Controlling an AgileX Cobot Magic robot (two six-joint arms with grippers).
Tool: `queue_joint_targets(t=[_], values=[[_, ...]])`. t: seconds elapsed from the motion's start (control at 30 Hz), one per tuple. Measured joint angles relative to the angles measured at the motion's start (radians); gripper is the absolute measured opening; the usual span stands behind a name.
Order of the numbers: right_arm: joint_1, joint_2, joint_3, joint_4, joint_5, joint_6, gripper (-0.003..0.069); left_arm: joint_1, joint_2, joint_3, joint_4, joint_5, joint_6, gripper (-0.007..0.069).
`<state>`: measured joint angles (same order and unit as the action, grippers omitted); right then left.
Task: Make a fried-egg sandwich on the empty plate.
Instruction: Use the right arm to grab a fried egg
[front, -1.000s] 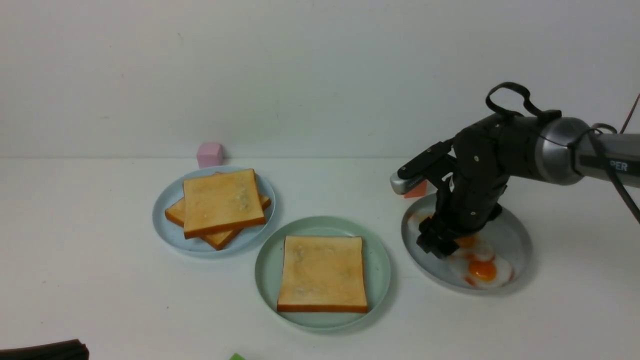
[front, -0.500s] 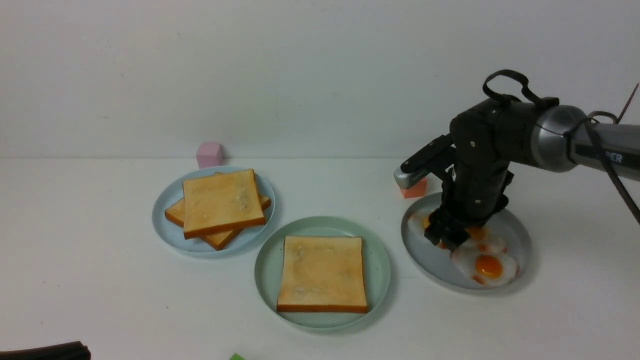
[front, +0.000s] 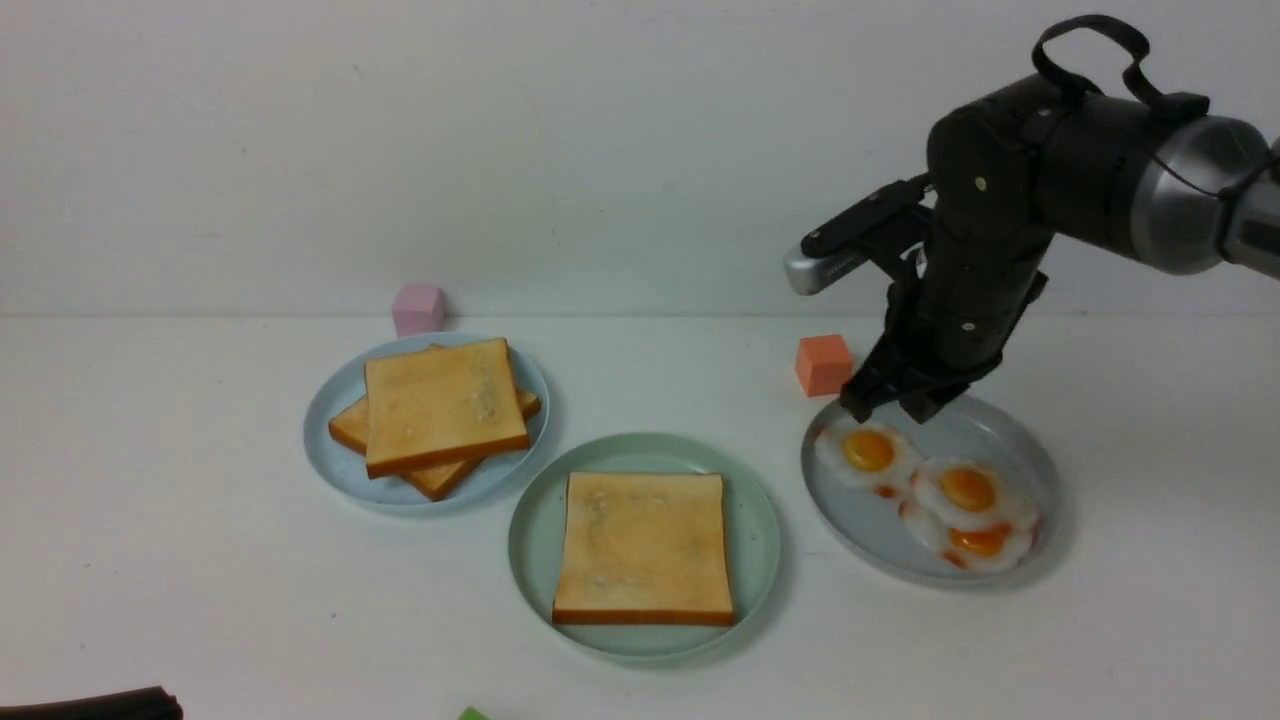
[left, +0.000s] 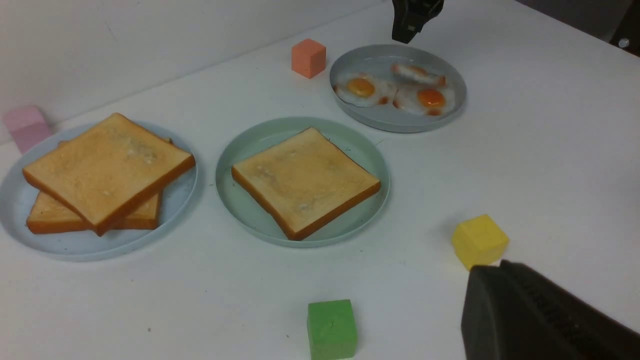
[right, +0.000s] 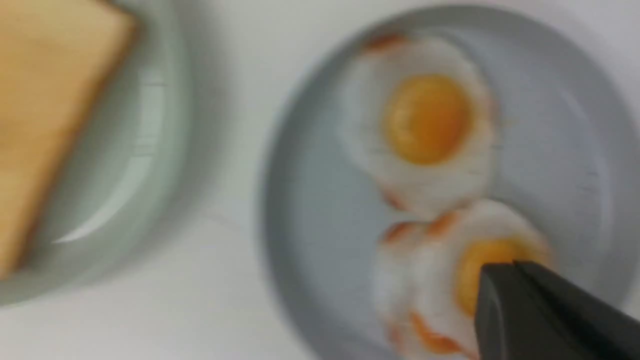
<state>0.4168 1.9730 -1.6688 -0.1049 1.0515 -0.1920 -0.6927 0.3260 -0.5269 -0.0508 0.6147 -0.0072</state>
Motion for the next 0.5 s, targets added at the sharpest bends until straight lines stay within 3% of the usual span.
queue_joint_targets(t=[0.13, 0.3, 0.5], values=[[0.078, -0.008, -0.001, -0.009, -0.017, 0.002, 0.0006, 0.000, 0.000, 0.000, 0.000, -0.003, 0.000, -0.0013], [0.080, -0.007, -0.001, -0.200, -0.007, 0.167, 0.0006, 0.000, 0.000, 0.000, 0.000, 0.005, 0.000, -0.0013], [0.001, -0.005, 0.017, -0.129, 0.040, 0.166, 0.0028, 0.000, 0.000, 0.000, 0.000, 0.015, 0.000, -0.0013]])
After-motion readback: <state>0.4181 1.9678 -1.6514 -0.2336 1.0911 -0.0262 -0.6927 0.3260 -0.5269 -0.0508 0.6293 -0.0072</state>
